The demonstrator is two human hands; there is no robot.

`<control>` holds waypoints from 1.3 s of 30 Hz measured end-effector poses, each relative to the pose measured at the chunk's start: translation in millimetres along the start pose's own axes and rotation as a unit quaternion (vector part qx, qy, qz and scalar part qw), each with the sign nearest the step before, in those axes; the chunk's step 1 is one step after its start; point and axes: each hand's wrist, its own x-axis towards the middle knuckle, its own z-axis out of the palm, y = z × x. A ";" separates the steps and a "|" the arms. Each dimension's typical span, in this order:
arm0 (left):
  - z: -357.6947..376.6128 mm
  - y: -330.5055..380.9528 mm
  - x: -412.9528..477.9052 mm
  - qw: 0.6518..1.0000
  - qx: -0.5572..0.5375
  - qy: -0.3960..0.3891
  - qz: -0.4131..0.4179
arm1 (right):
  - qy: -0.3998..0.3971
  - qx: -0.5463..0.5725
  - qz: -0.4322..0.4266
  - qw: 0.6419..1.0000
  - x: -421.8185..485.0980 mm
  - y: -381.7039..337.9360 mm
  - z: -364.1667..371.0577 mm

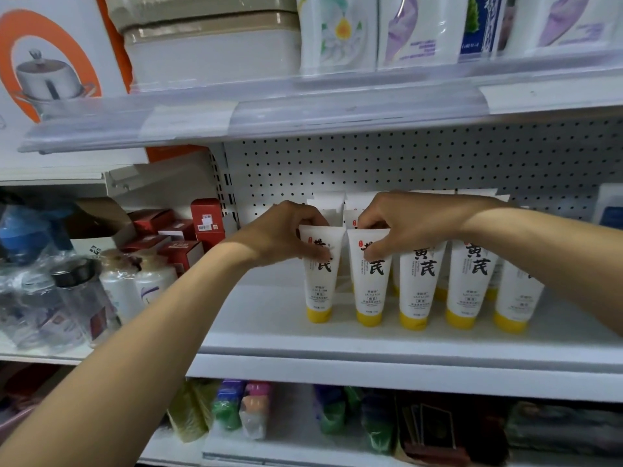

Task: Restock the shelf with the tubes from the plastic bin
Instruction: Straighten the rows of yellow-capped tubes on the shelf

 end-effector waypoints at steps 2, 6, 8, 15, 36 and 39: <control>2.0 -4.1 0.3 0.999 -0.039 0.004 0.000 | 0.001 0.011 0.010 1.000 -1.8 -1.4 1.8; 7.9 -16.2 -1.2 0.997 -0.078 0.005 -0.002 | 0.033 0.025 0.024 0.999 -4.1 -2.7 4.1; 11.0 -21.8 -3.4 0.994 -0.108 0.014 -0.008 | 0.099 0.019 0.023 0.995 -5.9 -5.6 4.8; 32.2 -26.8 -21.4 0.980 -0.192 0.044 -0.032 | 0.342 0.006 -0.033 0.939 -23.0 -20.2 23.1; 111.3 -57.6 -54.5 0.961 -0.161 0.204 -0.091 | 0.295 0.024 0.312 0.903 -48.7 -47.0 165.8; 110.9 -59.6 -54.2 0.960 -0.168 0.203 -0.092 | 0.292 0.017 0.325 0.899 -45.7 -49.4 165.0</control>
